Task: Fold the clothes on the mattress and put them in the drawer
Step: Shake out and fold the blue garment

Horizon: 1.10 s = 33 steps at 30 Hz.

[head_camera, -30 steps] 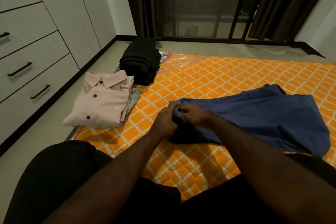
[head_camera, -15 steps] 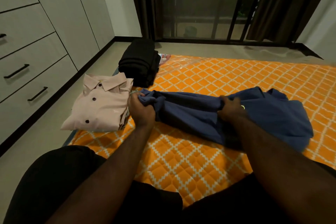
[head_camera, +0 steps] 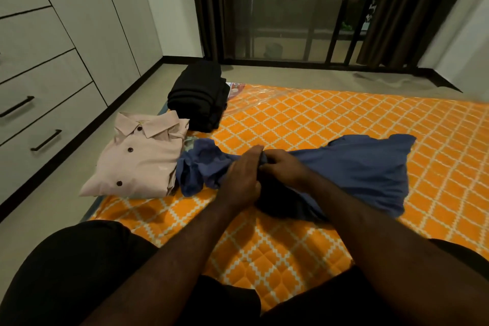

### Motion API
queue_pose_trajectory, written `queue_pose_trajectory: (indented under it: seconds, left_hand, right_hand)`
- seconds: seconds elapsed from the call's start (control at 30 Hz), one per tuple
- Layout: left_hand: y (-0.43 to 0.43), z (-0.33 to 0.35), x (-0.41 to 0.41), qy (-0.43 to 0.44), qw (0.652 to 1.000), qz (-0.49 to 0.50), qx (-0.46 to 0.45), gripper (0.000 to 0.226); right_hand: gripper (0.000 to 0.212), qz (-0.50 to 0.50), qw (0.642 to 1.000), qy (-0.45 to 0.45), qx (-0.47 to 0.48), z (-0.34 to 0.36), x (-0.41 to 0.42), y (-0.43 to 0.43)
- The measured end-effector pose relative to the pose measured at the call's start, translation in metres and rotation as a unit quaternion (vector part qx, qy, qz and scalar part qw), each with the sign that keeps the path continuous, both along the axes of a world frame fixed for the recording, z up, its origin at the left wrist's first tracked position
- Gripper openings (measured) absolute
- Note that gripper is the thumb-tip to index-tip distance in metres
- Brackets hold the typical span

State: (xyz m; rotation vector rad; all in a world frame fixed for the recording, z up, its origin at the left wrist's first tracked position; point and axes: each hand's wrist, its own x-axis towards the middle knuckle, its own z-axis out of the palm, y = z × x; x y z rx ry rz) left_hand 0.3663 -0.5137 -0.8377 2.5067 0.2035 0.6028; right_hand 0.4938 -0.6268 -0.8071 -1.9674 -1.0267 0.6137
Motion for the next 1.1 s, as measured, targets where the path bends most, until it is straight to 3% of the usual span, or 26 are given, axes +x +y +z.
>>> queue_pose_trajectory:
  seconds: [0.07, 0.13, 0.2, 0.3, 0.4, 0.5, 0.7, 0.83, 0.97, 1.03, 1.1]
  left_hand:
    - [0.002, -0.001, -0.001, 0.028, 0.998, -0.007, -0.055, 0.087]
    - [0.009, 0.002, -0.004, 0.050, 0.996, 0.013, -0.078, 0.078]
    - [0.018, -0.002, -0.004, 0.042, 0.997, 0.046, -0.053, 0.047]
    - [0.023, -0.002, -0.005, 0.034, 0.992, 0.108, -0.049, 0.009]
    - [0.020, 0.002, -0.005, 0.014, 0.987, 0.154, -0.041, 0.007]
    - [0.016, 0.005, -0.007, 0.026, 0.972, 0.235, 0.001, 0.014]
    - [0.005, 0.013, -0.008, -0.022, 0.969, 0.233, 0.084, 0.026]
    - [0.001, 0.030, -0.001, -0.102, 0.978, 0.171, 0.060, 0.020]
    - [-0.004, 0.037, 0.007, -0.129, 0.983, 0.129, -0.009, 0.028]
    - [-0.005, 0.038, 0.005, -0.110, 0.979, 0.131, -0.107, 0.033]
    - [0.002, 0.039, 0.002, -0.054, 0.957, 0.137, -0.252, 0.032]
  right_hand:
    - [0.017, 0.032, 0.994, 0.100, 0.016, 0.007, -0.011, 0.005]
    - [0.026, 0.035, 0.995, 0.089, -0.027, 0.014, -0.008, 0.004]
    - [0.029, -0.022, 0.996, -0.041, -0.081, 0.015, 0.012, -0.003]
    - [0.040, -0.213, 0.940, -0.207, -0.167, 0.017, 0.048, -0.032]
    - [0.049, -0.357, 0.873, -0.200, -0.266, 0.015, 0.067, -0.071]
    - [0.060, -0.371, 0.861, -0.135, -0.320, 0.002, 0.077, -0.093]
    - [0.029, -0.368, 0.838, -0.250, -0.316, -0.010, 0.082, -0.085]
    - [0.020, -0.281, 0.900, -0.270, -0.195, 0.010, 0.060, -0.055]
    - [0.015, -0.050, 0.966, -0.247, -0.063, 0.026, 0.005, -0.019]
    - [0.020, 0.075, 0.973, -0.218, -0.017, 0.023, -0.031, -0.001]
    - [0.027, 0.122, 0.974, -0.193, 0.001, 0.011, -0.058, 0.012]
